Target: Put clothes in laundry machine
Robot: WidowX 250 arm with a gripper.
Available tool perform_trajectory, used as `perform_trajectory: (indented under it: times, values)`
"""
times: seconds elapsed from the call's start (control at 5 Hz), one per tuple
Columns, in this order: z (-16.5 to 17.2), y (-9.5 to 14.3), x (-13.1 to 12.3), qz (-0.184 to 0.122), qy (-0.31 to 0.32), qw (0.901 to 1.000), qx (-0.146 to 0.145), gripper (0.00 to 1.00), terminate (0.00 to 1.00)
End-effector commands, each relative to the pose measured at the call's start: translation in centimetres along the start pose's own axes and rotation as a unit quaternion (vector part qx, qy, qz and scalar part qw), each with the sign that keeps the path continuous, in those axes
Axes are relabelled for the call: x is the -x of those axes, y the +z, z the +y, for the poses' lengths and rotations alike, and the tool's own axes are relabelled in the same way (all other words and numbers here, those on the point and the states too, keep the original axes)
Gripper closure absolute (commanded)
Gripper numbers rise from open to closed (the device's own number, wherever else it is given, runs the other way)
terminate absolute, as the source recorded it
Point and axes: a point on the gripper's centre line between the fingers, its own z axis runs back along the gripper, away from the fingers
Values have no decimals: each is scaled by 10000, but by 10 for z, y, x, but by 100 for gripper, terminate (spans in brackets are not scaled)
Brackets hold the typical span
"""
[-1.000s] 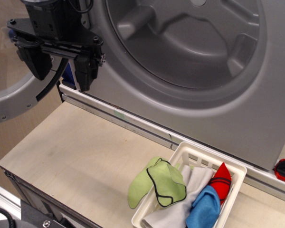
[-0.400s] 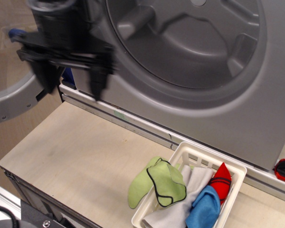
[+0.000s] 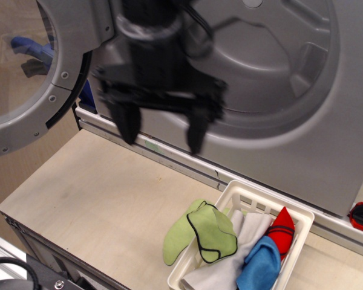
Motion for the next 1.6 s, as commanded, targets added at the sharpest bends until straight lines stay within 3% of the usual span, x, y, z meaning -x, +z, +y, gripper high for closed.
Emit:
perform_trajectory:
  times: [0.0,0.4,0.6,0.8,1.0,1.4]
  values:
    - [-43,-40,13,-361,-250,9988,203,0,0]
    - [-48,-77,8,-541,70,9984,156,0,0]
    - [-53,-94,5,-255,37,9995,194,0,0]
    - [-61,-103,3,-133,79,9989,438,0,0]
    - [-71,-112,2,29,134,9989,444,0,0]
    - [-75,-138,2,-6,173,9995,269,0,0]
